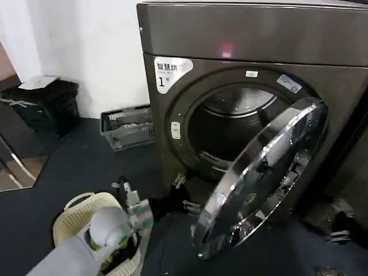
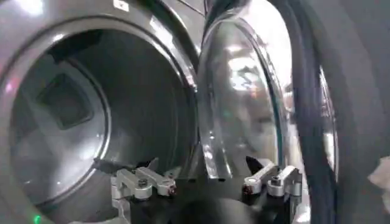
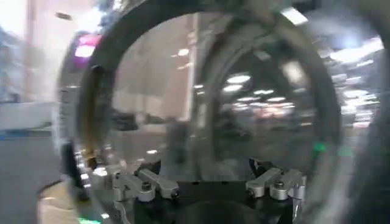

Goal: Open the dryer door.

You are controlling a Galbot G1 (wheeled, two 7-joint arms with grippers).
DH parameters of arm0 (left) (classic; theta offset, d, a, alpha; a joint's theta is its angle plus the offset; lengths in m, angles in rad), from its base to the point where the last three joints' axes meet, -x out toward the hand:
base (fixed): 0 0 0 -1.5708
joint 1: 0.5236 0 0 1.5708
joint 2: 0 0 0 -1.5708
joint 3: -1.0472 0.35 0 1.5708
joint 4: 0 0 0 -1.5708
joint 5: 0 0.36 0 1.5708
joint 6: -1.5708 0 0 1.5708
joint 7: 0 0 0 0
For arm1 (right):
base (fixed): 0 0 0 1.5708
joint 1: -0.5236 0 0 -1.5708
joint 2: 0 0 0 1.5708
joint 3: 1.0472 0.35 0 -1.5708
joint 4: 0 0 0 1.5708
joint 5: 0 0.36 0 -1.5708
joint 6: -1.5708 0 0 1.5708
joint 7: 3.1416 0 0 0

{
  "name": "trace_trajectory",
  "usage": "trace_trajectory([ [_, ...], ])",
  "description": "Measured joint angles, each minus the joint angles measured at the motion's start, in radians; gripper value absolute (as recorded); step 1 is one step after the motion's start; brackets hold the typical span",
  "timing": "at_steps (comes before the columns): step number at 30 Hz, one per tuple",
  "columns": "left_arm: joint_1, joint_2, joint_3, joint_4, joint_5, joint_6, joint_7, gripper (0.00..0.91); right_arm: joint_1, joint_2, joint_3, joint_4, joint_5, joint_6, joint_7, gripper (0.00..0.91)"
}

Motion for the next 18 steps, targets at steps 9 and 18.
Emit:
trace_trajectory([
  [9,-0.047,-0.021,0.091,0.003,0.004,0.000,0.000,0.907,-0.047,0.010,0.232,-0.014,-0.015,0.016,0.207,0.907],
  [18,-0.126,-0.038,0.215,-0.013,-0.093,0.016,-0.020,0.907,-0.099,0.036,0.370,0.037,0.059,0.023,0.480,0.907],
])
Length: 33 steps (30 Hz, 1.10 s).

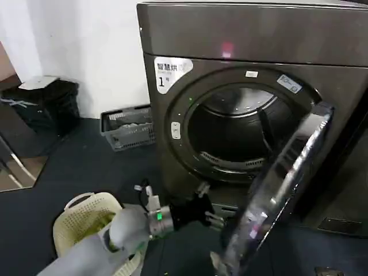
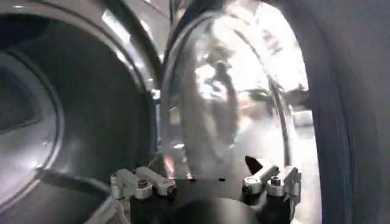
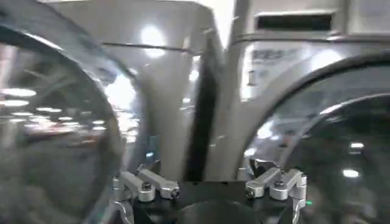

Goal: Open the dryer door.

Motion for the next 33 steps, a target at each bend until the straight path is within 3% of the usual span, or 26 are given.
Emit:
trace_trajectory([
  [8,-0.095,-0.072,0.140,0.072,0.007,-0.011,-0.002,0.907,-0.040,-0.024,0.110,0.048,0.009,-0.011,0.243,0.907],
  [17,-0.199,-0.170,0.259,0.179,-0.040,-0.012,-0.007,0.907,-0.064,-0.065,0.197,0.063,0.009,-0.058,0.471,0.907],
  [25,-0.304,-0.240,0.353,0.254,-0.049,-0.021,-0.005,0.907,-0.082,-0.085,0.242,0.044,-0.037,-0.106,0.633,0.907],
  [33,-0.386,-0.328,0.416,0.336,-0.069,-0.032,-0.002,0.907,-0.102,-0.084,0.282,0.046,-0.107,-0.130,0.665,0.907],
])
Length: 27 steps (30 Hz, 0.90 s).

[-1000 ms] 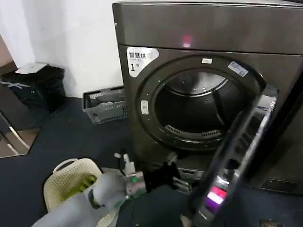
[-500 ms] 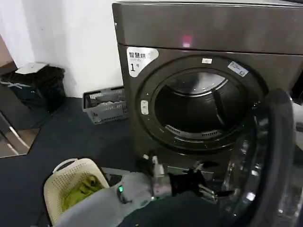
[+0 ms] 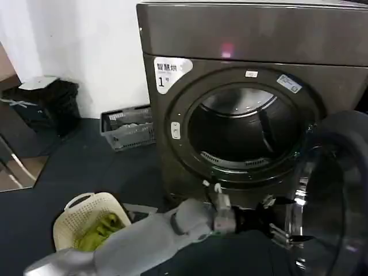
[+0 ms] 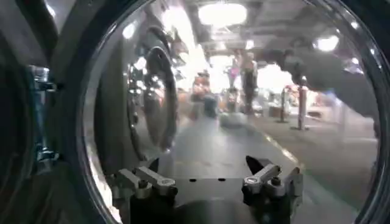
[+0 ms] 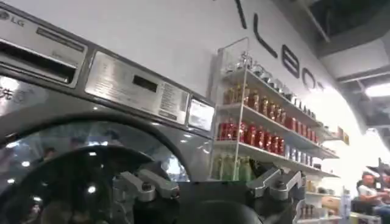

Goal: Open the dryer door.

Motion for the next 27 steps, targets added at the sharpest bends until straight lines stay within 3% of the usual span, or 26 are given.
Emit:
trace_trajectory([
  [11,-0.075,-0.117,0.071,0.114,-0.008,-0.003,-0.003,0.907,-0.013,-0.005,0.040,-0.016,-0.085,0.000,0.024,0.907],
  [27,-0.128,-0.302,0.090,0.312,0.003,-0.015,-0.009,0.907,-0.057,-0.019,0.144,-0.032,-0.092,-0.021,0.026,0.907],
])
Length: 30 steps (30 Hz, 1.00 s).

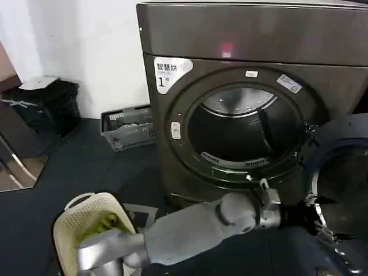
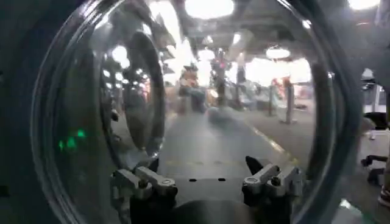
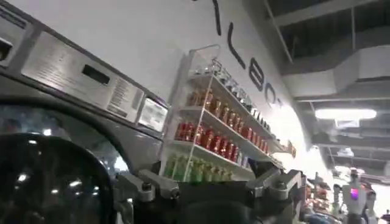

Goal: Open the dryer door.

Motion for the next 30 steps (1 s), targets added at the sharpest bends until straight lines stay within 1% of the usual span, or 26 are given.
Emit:
trace_trajectory([
  [6,-0.034,-0.042,0.027,0.049,-0.001,-0.009,-0.009,0.907,-0.019,-0.012,0.044,-0.019,0.002,-0.009,-0.002,0.907],
  [10,-0.050,-0.053,0.037,0.059,-0.002,-0.012,-0.013,0.907,-0.023,-0.010,0.052,-0.016,0.003,-0.008,-0.001,0.907],
  [14,-0.057,-0.054,0.050,0.085,0.040,-0.038,-0.022,0.907,-0.024,-0.012,0.064,-0.013,0.005,-0.009,-0.002,0.907],
  [30,-0.093,-0.054,0.031,0.189,0.034,-0.055,-0.039,0.907,-0.031,-0.011,0.078,-0.013,0.006,-0.008,-0.002,0.907],
])
